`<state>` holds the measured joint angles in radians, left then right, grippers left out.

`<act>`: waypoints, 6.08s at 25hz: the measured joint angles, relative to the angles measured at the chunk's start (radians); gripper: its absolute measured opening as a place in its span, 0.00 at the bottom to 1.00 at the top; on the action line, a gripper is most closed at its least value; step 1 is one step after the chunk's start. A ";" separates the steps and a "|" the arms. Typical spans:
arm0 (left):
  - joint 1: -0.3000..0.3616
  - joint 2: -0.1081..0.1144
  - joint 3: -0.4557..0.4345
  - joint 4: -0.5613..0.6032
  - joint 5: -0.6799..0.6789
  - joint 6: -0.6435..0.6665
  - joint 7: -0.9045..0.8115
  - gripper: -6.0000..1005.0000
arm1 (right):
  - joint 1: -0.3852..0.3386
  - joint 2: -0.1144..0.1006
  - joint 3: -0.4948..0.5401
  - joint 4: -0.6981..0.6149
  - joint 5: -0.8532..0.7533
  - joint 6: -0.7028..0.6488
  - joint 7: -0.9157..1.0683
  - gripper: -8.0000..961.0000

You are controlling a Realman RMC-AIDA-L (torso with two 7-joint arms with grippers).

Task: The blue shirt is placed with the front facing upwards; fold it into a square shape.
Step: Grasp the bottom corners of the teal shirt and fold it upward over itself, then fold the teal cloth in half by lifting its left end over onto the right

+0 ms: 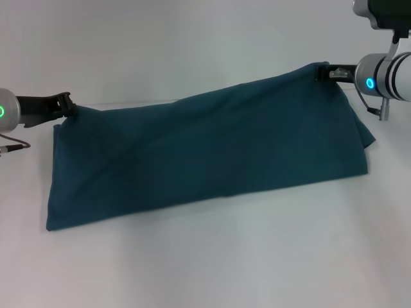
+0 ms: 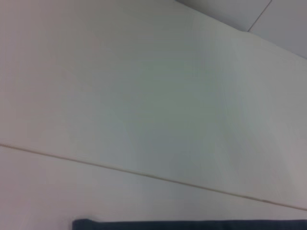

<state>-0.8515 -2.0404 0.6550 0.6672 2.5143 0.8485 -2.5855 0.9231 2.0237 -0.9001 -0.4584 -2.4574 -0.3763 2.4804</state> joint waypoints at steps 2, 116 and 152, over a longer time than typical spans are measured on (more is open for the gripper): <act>0.000 -0.002 0.000 0.000 0.000 -0.008 0.001 0.01 | 0.004 -0.003 -0.001 0.008 0.000 0.005 0.000 0.05; 0.276 0.006 -0.015 0.057 -0.466 0.297 0.238 0.87 | -0.472 -0.054 0.294 -0.206 0.681 -0.973 -0.324 0.94; 0.244 -0.043 0.108 -0.026 -0.286 -0.076 0.307 0.87 | -0.465 -0.050 0.293 -0.175 0.667 -0.960 -0.341 0.94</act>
<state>-0.6076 -2.0832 0.7627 0.6411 2.2281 0.7726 -2.2780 0.4586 1.9742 -0.6074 -0.6335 -1.7903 -1.3359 2.1398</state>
